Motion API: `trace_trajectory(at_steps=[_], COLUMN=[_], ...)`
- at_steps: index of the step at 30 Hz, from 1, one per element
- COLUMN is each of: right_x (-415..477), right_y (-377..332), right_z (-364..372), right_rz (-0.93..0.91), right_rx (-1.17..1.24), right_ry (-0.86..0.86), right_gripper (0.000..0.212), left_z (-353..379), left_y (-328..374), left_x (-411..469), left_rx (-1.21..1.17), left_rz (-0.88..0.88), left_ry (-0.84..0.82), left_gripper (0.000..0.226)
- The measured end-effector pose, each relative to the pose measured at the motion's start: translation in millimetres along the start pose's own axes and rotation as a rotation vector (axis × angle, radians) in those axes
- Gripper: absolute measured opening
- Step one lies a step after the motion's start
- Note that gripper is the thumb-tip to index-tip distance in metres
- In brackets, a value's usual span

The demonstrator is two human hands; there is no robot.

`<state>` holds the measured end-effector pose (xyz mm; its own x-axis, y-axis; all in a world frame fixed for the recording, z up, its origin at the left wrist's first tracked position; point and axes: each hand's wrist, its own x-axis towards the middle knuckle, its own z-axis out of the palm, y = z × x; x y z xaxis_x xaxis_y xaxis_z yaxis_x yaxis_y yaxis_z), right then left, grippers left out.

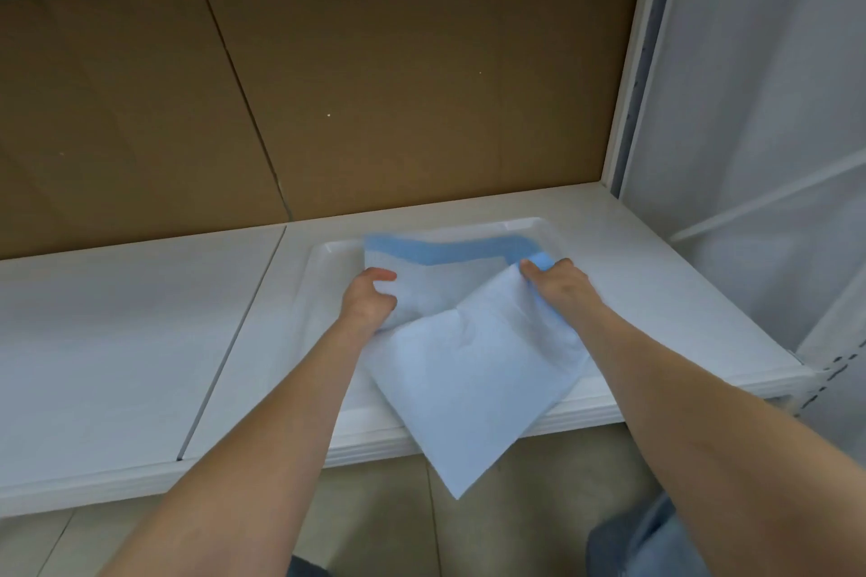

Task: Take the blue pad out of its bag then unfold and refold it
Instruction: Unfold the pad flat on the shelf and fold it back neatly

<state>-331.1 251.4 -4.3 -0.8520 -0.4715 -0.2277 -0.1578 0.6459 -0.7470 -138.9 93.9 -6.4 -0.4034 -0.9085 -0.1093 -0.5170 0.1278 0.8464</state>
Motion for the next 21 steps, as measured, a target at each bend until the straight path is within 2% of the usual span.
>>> trace_trajectory(at_steps=[3,6,9,12,14,17,18,21], right_x=[5,8,14,18,19,19,18,15], right_y=[0,-8,-10,-3,2,8,8,4], right_z=[-2,-6,-12,-15,-16,-12,-11,-8], right_rz=[-0.106,-0.153,-0.148,-0.086,-0.029,0.038,0.052,0.084], right_rx=[0.076,0.107,0.094,0.057,0.028,-0.025,-0.052,-0.075], right_ry=[0.088,0.205,0.269,0.305,0.273,0.165,0.153,0.203], right_gripper=[0.024,0.017,0.010,0.018,0.027,0.044,0.050,0.065], left_z=[1,-1,-4,-5,-3,1,3,10], left_y=[10,32,47,46,38,20,15,10], left_x=[4,13,29,47,53,46,42,31], left_rx=[-0.142,-0.287,-0.256,-0.210,-0.197,0.108,0.147,0.071], left_rz=[0.225,0.350,0.369,0.333,0.250,0.066,0.018,-0.067], left_ry=[0.055,0.144,0.233,0.203,0.141,0.042,-0.001,-0.077], left_gripper=[0.042,0.042,0.047,0.054,0.062,0.075,0.075,0.064])
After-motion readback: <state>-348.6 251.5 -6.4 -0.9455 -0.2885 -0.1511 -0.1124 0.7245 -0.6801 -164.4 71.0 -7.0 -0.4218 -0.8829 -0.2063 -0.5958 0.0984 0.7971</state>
